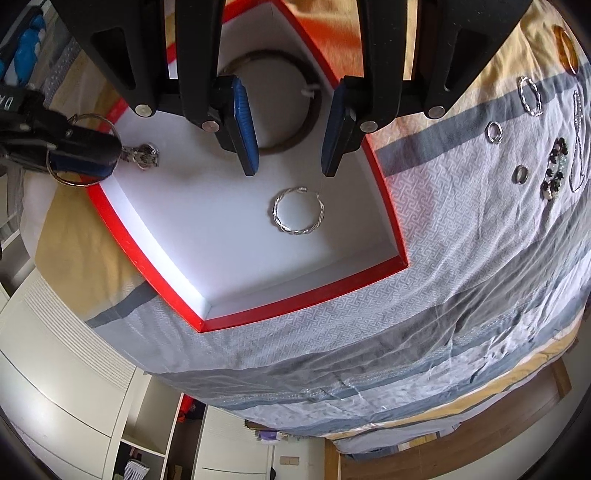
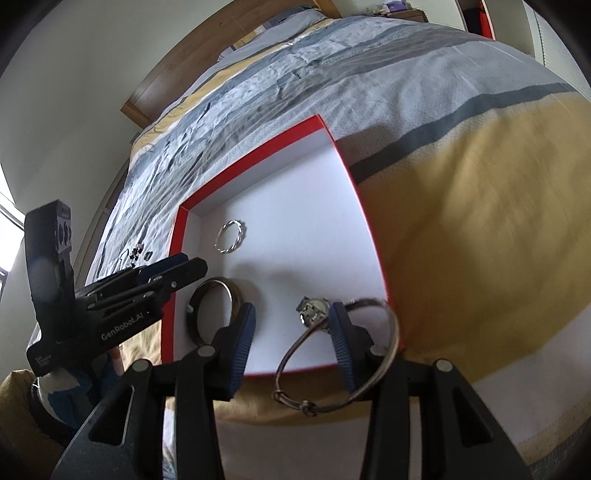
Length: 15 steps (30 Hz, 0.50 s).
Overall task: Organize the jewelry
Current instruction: 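Lift both grippers out of the red box and back away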
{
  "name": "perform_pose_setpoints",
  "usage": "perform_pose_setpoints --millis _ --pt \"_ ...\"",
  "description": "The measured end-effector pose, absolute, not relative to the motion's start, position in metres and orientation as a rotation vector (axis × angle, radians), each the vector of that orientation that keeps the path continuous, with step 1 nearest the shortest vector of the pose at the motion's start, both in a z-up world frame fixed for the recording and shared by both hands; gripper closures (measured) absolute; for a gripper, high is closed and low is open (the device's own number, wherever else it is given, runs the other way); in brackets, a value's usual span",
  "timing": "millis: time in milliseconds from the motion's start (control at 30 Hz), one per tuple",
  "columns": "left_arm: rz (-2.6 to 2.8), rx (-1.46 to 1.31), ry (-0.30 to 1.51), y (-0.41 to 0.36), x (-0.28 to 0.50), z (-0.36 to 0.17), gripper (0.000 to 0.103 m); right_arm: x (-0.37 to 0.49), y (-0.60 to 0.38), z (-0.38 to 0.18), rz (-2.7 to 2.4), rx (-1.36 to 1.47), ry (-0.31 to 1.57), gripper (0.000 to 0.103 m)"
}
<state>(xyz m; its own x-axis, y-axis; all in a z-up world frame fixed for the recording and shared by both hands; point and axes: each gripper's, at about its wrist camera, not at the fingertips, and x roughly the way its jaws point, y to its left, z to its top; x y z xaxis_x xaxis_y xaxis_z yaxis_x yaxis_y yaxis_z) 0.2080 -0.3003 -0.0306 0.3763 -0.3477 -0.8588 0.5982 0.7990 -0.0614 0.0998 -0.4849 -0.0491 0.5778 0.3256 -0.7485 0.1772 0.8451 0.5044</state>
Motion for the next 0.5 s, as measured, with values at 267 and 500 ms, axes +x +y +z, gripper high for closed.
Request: perform_pose_setpoints --millis 267,500 --pt "-0.619 0.249 1.01 -0.284 0.201 -0.024 0.068 0.13 -0.472 -0.029 0.13 0.543 1.034 0.063" --pt "-0.613 0.214 1.004 -0.268 0.204 -0.019 0.068 0.168 -0.465 -0.034 0.147 0.553 1.07 0.063"
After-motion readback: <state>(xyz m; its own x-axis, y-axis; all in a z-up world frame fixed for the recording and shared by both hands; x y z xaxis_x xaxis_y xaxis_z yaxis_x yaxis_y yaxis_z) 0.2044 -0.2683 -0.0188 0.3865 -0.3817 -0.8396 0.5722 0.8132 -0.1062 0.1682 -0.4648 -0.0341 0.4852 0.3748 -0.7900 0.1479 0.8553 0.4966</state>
